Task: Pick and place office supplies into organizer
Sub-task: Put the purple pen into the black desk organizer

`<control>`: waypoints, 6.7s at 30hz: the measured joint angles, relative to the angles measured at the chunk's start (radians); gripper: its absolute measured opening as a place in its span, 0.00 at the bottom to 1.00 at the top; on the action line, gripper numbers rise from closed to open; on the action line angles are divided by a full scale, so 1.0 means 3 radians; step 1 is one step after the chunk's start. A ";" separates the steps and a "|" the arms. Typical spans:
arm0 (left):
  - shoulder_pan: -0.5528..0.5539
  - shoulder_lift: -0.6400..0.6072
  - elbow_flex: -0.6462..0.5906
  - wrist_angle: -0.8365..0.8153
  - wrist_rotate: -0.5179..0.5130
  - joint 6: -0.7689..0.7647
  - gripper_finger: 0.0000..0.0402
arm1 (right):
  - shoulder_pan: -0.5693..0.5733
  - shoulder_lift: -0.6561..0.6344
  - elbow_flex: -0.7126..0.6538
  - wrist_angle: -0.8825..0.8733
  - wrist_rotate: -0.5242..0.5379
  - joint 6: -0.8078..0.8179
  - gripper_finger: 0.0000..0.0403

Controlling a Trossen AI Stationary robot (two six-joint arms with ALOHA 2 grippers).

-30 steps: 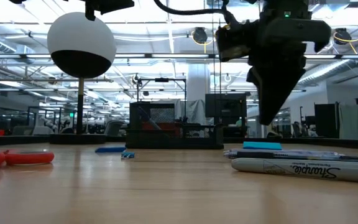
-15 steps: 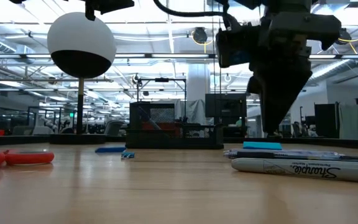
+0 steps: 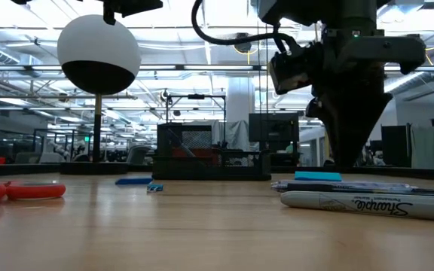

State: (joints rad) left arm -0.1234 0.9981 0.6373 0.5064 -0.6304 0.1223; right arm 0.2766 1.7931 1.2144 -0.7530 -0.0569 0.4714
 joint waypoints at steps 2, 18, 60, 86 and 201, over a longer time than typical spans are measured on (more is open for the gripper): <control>0.0000 0.0000 0.0000 0.0000 0.0000 0.0000 0.37 | -0.0002 0.0000 0.0000 0.0009 0.0005 0.0036 0.24; -0.0001 0.0000 0.0000 0.0000 0.0000 0.0000 0.37 | -0.0002 0.0000 -0.0140 0.0062 0.0022 0.0037 0.42; -0.0001 0.0000 -0.0001 0.0007 0.0000 -0.0004 0.37 | -0.0235 -0.0061 -0.0283 0.0217 -0.0181 -0.0302 0.06; -0.0001 0.0000 -0.0001 -0.0057 0.0710 0.0023 0.37 | -0.0372 -0.1076 -0.0211 0.1556 0.0898 -0.1367 0.05; -0.0027 0.1424 0.0601 0.0462 0.1680 0.0171 0.37 | -0.0430 -0.1152 -0.0660 0.3463 0.0784 -0.2486 0.05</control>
State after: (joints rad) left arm -0.1314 1.4254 0.8177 0.6449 -0.1265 0.1736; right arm 0.1474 1.4475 1.0164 0.2859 0.1784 -0.2745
